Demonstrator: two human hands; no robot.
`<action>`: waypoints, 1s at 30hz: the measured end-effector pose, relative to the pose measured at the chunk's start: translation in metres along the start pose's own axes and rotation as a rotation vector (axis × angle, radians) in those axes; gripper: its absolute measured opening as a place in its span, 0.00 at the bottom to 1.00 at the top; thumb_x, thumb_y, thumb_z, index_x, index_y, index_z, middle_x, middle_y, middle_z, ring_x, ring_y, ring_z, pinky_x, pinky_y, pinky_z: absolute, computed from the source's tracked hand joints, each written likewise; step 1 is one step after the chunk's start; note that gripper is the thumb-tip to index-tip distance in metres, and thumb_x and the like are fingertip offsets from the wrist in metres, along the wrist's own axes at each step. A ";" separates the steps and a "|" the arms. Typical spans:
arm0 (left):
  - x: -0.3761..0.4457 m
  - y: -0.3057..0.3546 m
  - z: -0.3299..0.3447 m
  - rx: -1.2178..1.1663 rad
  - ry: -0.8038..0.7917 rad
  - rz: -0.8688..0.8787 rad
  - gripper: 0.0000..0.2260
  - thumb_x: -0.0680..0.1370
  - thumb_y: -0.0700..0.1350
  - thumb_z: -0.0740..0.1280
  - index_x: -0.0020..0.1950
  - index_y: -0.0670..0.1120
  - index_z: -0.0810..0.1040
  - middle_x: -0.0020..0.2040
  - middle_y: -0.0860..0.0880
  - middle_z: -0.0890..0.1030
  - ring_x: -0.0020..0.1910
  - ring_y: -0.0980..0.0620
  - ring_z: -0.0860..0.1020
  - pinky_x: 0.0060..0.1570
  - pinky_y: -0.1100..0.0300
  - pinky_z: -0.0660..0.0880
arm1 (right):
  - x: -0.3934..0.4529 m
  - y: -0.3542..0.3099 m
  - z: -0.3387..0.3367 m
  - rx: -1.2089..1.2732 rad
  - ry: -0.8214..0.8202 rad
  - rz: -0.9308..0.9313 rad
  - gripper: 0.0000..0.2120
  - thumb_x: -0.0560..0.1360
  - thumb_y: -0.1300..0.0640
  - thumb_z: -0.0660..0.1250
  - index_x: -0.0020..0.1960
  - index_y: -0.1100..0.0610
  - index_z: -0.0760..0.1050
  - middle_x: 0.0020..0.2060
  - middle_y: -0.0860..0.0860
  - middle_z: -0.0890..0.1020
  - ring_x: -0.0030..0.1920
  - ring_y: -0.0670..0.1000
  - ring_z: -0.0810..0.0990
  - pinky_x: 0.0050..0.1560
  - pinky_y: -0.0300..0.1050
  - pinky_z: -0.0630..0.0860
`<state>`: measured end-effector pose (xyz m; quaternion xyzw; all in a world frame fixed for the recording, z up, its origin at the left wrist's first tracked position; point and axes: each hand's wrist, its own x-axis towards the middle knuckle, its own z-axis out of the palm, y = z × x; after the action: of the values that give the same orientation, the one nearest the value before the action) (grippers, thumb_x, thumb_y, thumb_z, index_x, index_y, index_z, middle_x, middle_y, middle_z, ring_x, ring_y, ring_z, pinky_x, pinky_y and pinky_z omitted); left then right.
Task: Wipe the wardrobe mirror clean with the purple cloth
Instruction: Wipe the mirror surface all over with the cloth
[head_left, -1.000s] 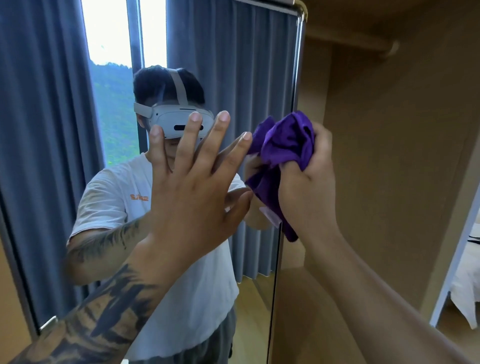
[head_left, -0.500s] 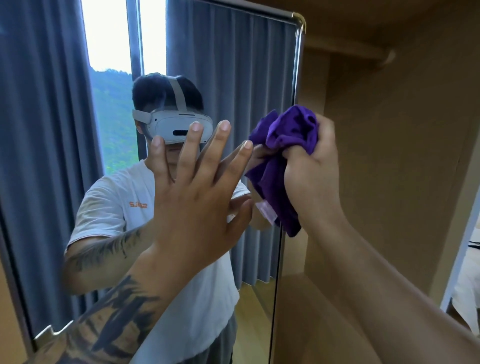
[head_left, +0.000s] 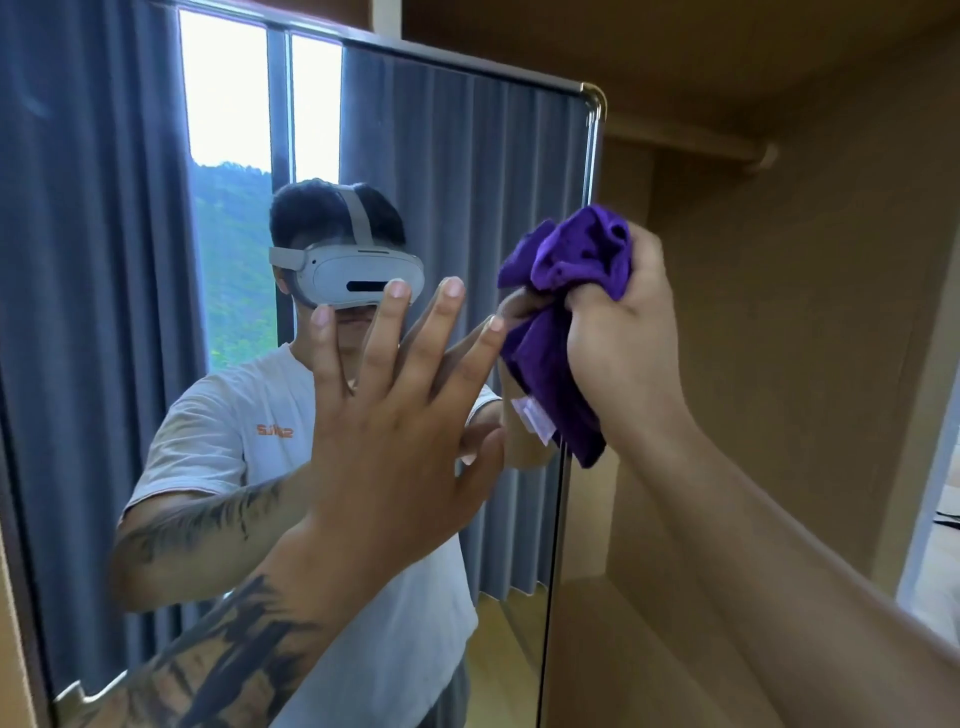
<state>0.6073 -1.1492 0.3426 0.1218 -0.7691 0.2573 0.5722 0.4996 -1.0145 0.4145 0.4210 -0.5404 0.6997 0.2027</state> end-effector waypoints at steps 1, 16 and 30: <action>0.000 0.000 -0.001 -0.002 -0.006 0.000 0.32 0.80 0.62 0.62 0.82 0.52 0.66 0.84 0.44 0.61 0.83 0.37 0.57 0.77 0.28 0.46 | -0.003 0.000 0.001 -0.006 0.003 -0.005 0.22 0.82 0.62 0.64 0.73 0.46 0.69 0.52 0.38 0.81 0.52 0.34 0.81 0.45 0.26 0.75; 0.049 -0.009 -0.029 -0.054 -0.017 -0.073 0.27 0.78 0.65 0.60 0.75 0.57 0.74 0.81 0.46 0.66 0.79 0.38 0.65 0.75 0.26 0.50 | -0.003 0.002 -0.002 -0.058 -0.039 -0.048 0.23 0.82 0.59 0.65 0.73 0.43 0.67 0.53 0.29 0.79 0.53 0.36 0.81 0.44 0.27 0.76; 0.049 -0.016 -0.012 0.060 -0.017 -0.077 0.32 0.78 0.67 0.59 0.81 0.60 0.65 0.85 0.46 0.58 0.84 0.37 0.53 0.71 0.20 0.42 | 0.038 -0.015 0.006 -0.022 0.022 -0.071 0.23 0.81 0.63 0.62 0.72 0.45 0.69 0.46 0.28 0.80 0.45 0.35 0.82 0.40 0.28 0.76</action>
<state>0.6088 -1.1509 0.3956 0.1705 -0.7608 0.2570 0.5711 0.4918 -1.0213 0.4545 0.4298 -0.5307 0.6906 0.2380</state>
